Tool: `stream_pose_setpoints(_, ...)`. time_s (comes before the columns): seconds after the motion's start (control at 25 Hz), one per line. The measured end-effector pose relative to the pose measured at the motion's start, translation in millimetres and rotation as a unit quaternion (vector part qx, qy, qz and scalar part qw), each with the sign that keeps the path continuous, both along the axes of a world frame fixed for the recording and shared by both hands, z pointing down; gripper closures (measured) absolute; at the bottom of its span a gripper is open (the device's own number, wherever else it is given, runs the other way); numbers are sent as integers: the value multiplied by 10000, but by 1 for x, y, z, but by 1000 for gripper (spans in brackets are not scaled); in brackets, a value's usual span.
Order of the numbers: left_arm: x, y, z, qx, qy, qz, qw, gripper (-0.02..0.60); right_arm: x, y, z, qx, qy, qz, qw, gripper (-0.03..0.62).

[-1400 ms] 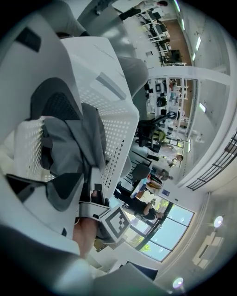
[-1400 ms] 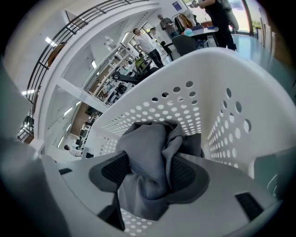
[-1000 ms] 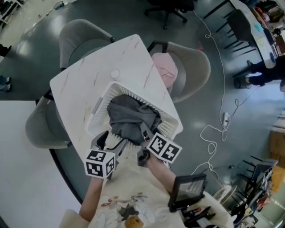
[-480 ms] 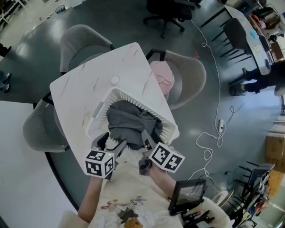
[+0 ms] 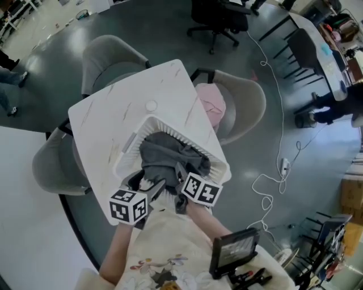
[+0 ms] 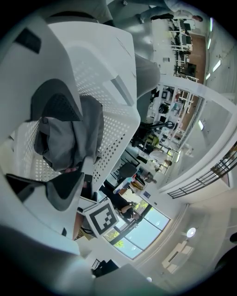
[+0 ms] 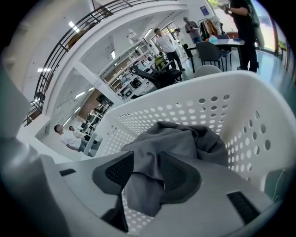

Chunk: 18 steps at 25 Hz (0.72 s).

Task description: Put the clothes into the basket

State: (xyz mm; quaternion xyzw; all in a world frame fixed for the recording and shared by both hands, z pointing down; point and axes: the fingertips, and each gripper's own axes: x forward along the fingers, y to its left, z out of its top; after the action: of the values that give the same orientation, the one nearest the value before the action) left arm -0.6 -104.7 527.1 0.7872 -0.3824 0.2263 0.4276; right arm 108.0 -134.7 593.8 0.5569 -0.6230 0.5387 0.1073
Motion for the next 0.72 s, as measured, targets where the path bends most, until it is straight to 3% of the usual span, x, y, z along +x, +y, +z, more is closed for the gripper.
stream_pose_setpoints(0.16,0,-2,0,-55,11,-70,10000,230,-5,-5,18,-45,119,-202,9997,462)
stream_pose_setpoints(0.36,3,-1,3,13,-232,57,9997,230,-10,-9,43,-302,207,-466,9982,482)
stream_pose_setpoints(0.72,7,-1,4,27,-221,51,9997,230,-1,-5,101,-946,720,-872,9891,507)
